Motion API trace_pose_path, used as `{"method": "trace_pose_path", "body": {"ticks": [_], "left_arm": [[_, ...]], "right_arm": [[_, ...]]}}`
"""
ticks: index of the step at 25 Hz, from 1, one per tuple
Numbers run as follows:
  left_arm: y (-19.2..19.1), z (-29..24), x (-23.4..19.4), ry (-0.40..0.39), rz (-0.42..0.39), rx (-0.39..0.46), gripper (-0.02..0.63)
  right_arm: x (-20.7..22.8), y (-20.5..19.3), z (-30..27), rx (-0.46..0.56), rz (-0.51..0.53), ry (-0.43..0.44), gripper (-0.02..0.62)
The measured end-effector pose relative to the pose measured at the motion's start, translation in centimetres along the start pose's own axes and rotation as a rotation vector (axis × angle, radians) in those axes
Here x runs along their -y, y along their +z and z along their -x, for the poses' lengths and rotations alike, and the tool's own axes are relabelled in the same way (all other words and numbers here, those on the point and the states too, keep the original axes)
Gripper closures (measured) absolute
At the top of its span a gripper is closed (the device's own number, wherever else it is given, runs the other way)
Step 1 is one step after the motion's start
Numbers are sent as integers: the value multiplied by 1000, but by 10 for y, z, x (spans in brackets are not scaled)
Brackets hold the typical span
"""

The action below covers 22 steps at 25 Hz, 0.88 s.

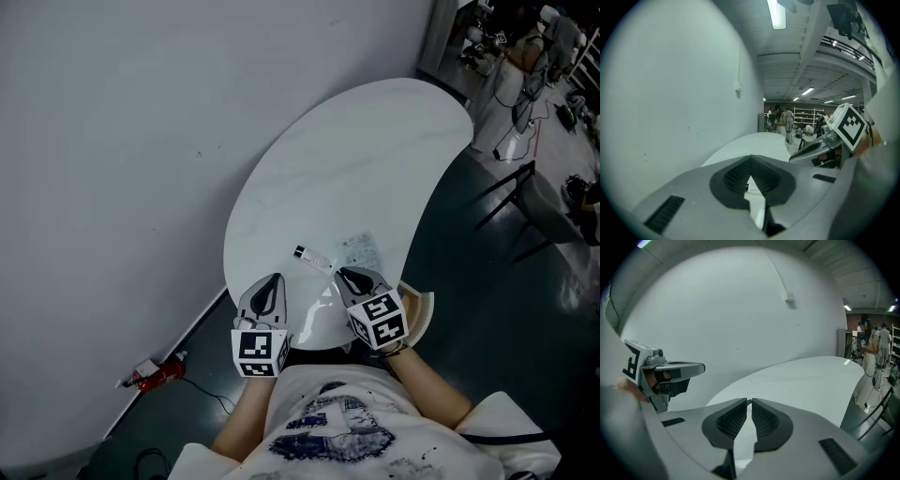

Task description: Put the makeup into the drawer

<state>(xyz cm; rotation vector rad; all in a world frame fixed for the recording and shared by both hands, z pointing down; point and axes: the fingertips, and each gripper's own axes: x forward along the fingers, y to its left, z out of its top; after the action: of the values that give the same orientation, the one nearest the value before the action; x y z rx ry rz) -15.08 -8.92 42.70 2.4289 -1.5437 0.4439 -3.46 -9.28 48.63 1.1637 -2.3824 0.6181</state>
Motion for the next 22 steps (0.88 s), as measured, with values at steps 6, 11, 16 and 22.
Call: {"method": "trace_pose_path", "body": {"ticks": [6,11,16,22], "left_arm": [[-1,-1,-2,6,-5,-2,560],[-3,-3,-4,-1,1,-1,560],[-3,-10,-12,1,6,-7,560],[-10,-23,-18,-5,13,-26,558]], "right_arm": [[-6,-5,-9,-20,20,30,527],[-11,-12,-20,-45,28,46,487],[-11,-9,-33,-52,40,63,441],[-9,-8,-47,-70,62,91,361]]}}
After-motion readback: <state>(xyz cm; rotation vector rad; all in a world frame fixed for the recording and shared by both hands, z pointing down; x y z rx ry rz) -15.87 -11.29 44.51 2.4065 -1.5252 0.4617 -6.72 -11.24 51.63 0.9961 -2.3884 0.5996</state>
